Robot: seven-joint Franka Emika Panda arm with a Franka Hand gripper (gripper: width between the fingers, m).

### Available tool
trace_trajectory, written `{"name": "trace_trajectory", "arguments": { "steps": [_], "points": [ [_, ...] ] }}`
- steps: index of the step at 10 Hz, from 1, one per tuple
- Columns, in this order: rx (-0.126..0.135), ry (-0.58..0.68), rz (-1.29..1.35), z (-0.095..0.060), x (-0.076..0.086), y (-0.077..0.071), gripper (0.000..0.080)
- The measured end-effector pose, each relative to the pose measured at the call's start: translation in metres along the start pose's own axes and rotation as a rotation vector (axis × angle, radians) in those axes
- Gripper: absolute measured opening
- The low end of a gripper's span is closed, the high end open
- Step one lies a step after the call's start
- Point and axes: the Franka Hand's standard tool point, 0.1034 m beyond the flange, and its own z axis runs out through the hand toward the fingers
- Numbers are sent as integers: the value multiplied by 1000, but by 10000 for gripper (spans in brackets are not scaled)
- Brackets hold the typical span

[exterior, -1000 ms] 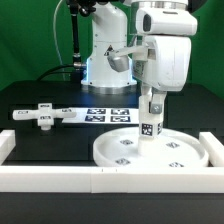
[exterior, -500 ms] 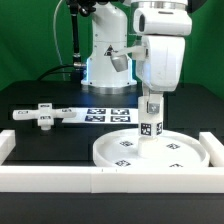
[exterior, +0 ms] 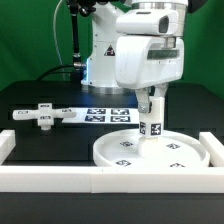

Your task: Assemble round table

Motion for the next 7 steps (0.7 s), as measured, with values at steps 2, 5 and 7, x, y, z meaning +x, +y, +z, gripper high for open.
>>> {"name": "trace_trajectory", "arguments": {
  "steps": [2, 5, 7],
  "points": [
    [2, 1, 135, 0, 0, 0, 406],
    [6, 4, 317, 0, 1, -1, 406],
    [12, 7, 448, 0, 1, -1, 406]
  ]
}}
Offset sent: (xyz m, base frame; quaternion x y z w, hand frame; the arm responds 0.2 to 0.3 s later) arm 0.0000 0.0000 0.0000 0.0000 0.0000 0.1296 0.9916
